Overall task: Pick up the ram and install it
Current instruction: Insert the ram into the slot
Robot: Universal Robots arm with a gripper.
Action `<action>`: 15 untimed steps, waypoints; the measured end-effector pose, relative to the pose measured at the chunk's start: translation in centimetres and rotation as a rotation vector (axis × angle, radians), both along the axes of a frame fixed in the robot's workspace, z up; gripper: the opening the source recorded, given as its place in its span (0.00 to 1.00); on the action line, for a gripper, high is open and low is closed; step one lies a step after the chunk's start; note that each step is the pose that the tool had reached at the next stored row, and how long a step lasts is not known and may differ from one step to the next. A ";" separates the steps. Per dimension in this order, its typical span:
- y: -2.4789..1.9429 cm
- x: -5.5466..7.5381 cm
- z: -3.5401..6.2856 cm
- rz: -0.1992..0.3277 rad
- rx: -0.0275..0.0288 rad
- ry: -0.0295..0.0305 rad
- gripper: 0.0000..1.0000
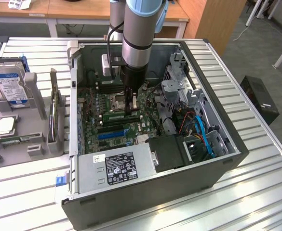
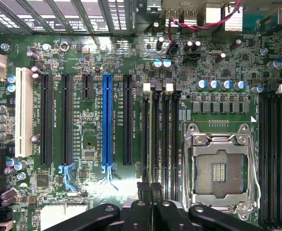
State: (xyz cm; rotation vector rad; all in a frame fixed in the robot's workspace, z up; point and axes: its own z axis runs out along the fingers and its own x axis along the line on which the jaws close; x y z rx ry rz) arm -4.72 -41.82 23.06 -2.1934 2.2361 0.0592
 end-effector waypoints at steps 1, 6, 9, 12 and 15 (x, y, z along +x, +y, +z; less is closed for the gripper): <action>0.00 0.0 0.06 0.000 -0.0001 0.0000 0.12; 0.01 0.0 0.21 0.000 0.0008 0.0000 0.12; -0.01 0.0 0.21 0.004 0.0022 0.0000 0.12; -0.01 0.0 0.21 0.014 0.0025 -0.0001 0.12; -0.01 0.0 0.21 0.021 0.0024 0.0000 0.12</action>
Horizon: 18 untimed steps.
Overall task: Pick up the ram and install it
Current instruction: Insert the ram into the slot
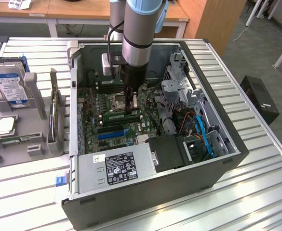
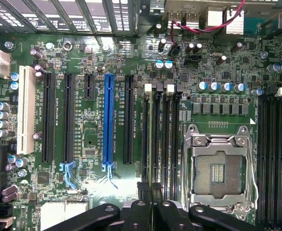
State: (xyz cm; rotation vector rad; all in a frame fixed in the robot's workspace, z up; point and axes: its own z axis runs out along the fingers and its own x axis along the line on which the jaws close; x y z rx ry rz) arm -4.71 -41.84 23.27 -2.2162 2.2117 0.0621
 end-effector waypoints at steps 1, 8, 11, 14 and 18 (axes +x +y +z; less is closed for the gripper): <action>0.00 0.0 0.00 0.000 0.0000 0.0000 0.12; -0.08 0.0 -0.08 0.000 0.0000 -0.0001 0.12; -0.07 0.0 -0.15 0.000 0.0000 -0.0002 0.12; -0.08 0.0 -0.21 0.000 -0.0001 -0.0001 0.12; -0.08 0.0 -0.27 0.000 -0.0001 -0.0001 0.12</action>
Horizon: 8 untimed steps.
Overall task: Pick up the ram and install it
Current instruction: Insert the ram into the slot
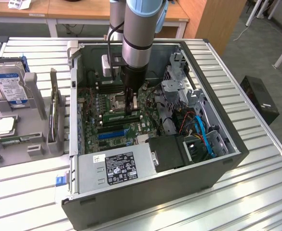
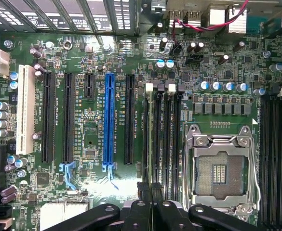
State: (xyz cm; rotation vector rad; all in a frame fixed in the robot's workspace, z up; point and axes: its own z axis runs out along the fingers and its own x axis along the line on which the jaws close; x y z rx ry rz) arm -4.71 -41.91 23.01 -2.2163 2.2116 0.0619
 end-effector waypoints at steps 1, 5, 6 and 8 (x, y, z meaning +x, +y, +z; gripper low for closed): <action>0.00 0.0 -0.01 0.000 0.0000 0.0000 0.12; 0.00 0.0 -0.02 0.000 0.0002 -0.0001 0.12; 0.00 0.0 -0.02 0.000 0.0004 -0.0001 0.12; 0.01 0.0 0.00 0.000 0.0005 -0.0003 0.12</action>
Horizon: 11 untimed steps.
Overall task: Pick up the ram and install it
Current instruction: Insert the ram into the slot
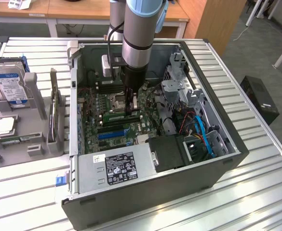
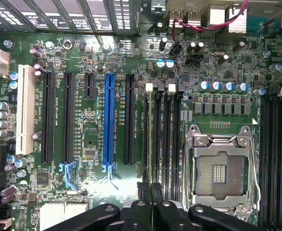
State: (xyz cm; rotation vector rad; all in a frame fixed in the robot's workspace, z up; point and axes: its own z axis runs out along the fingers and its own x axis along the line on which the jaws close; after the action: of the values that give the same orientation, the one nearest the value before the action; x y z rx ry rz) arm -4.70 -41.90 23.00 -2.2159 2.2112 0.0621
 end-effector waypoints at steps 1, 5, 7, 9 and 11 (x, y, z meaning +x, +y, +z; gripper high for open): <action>0.00 0.0 0.02 0.000 -0.0001 0.0001 0.12; 0.00 0.0 0.12 0.000 -0.0002 0.0002 0.12; 0.00 0.0 0.13 0.000 -0.0002 0.0002 0.12; -0.01 0.0 0.16 0.000 -0.0004 0.0002 0.12; -0.01 0.0 0.16 0.000 -0.0004 0.0002 0.12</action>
State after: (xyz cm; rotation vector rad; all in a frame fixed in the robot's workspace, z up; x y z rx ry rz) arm -4.71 -41.91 23.16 -2.2162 2.2115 0.0619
